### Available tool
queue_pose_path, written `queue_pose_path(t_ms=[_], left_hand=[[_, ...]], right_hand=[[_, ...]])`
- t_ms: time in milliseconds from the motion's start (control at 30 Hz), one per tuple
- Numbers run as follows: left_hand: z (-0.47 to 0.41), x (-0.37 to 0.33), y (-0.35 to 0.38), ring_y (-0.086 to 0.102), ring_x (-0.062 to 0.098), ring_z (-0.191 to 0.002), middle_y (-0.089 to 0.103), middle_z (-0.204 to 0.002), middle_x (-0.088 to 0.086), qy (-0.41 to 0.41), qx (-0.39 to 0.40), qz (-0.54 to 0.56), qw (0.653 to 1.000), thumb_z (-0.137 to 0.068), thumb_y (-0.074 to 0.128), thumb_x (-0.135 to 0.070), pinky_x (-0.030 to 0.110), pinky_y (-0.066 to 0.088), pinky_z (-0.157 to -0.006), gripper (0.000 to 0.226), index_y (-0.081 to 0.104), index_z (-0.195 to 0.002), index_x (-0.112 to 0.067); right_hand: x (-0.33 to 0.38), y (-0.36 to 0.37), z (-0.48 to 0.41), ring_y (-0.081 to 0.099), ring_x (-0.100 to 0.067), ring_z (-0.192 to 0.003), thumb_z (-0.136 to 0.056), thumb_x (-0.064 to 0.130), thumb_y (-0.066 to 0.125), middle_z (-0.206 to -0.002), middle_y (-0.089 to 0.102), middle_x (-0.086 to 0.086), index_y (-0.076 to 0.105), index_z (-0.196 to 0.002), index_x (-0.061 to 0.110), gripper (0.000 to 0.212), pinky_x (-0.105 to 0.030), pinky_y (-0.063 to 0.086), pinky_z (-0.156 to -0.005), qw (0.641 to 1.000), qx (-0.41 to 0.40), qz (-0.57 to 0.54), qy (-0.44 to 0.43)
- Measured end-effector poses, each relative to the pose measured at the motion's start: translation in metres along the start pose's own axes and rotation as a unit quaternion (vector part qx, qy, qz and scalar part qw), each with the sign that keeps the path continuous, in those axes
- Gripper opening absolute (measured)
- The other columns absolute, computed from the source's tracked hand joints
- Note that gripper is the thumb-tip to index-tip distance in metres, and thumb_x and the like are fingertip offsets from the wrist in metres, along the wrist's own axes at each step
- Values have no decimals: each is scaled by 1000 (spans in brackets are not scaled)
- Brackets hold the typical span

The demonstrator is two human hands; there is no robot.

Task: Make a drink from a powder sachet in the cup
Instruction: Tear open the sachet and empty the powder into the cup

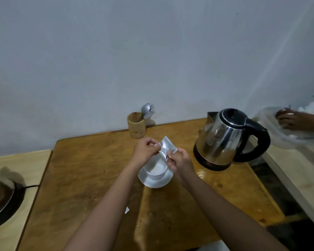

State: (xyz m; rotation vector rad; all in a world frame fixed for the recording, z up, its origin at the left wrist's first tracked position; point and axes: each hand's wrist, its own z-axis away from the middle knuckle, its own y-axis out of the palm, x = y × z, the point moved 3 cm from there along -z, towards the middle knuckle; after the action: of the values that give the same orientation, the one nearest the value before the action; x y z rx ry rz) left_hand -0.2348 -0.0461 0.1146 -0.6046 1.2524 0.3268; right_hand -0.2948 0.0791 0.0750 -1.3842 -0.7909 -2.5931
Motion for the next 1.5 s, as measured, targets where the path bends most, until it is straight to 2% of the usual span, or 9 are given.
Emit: queue_pose_path(t_ms=[133,300,467,533,667,800,1033,1300,1500], left_hand=[[-11,4,3,54,14,-67,53,-71,0,-12,37,-52,998,-75,65,2,28,51,-70,19,60,-89,-10],[-24,-1,10,57,16,-78,57,-89,2,4,111,-156,982,-72,68,0,33,53,-74,46,55,-116,-11],[-36,-5,15,60,24,-93,65,-102,6,82,153,-293,940,-69,72,-8,39,51,-82,33,66,-100,-15],[-37,-4,16,59,25,-89,66,-96,6,97,160,-332,925,-69,72,-12,39,50,-77,24,67,-93,-15],[-36,3,11,59,25,-82,66,-93,12,74,155,-330,928,-69,74,-12,37,51,-72,21,66,-89,-11],[-30,15,0,49,13,-68,59,-75,1,55,130,-317,938,-68,76,-14,22,38,-58,18,63,-81,-13],[-17,38,-7,50,16,-68,57,-70,2,25,72,-274,959,-67,77,-10,27,40,-62,18,65,-78,-6],[-9,41,-15,52,13,-69,59,-74,0,17,94,-263,960,-74,71,-9,22,39,-61,10,68,-84,-9],[-3,39,-24,49,14,-63,60,-70,7,1,81,-258,963,-79,68,-14,25,39,-58,10,68,-78,-4]], right_hand=[[6,-9,-8,63,-21,-86,-85,0,62,-99,63,-12,49,-112,10,32,-29,55,-72,998,5,65,-4],[13,-14,-18,55,-12,-64,-86,-3,60,-81,59,-5,46,-112,5,31,-13,45,-41,982,33,186,-13],[17,-17,-30,57,-17,-66,-83,0,63,-75,58,-3,48,-94,14,23,-24,51,-56,938,52,340,-41],[21,-14,-32,55,-20,-68,-81,3,65,-70,55,-1,49,-87,19,23,-31,48,-62,907,63,411,-67],[28,-1,-33,43,-6,-60,-82,6,65,-67,47,6,53,-101,13,24,-18,34,-54,816,116,552,-127],[28,14,-33,42,-10,-61,-82,4,63,-67,44,4,56,-103,8,23,-27,37,-60,775,161,595,-137],[29,40,-27,51,-23,-76,-84,4,56,-84,53,-8,60,-100,6,17,-31,40,-63,645,188,721,-169],[32,56,-17,63,-32,-82,-87,5,52,-89,69,-18,68,-94,3,18,-36,47,-65,585,208,763,-182],[37,58,-15,65,-26,-85,-87,7,57,-93,71,-13,69,-93,5,14,-36,53,-72,610,191,751,-167]])
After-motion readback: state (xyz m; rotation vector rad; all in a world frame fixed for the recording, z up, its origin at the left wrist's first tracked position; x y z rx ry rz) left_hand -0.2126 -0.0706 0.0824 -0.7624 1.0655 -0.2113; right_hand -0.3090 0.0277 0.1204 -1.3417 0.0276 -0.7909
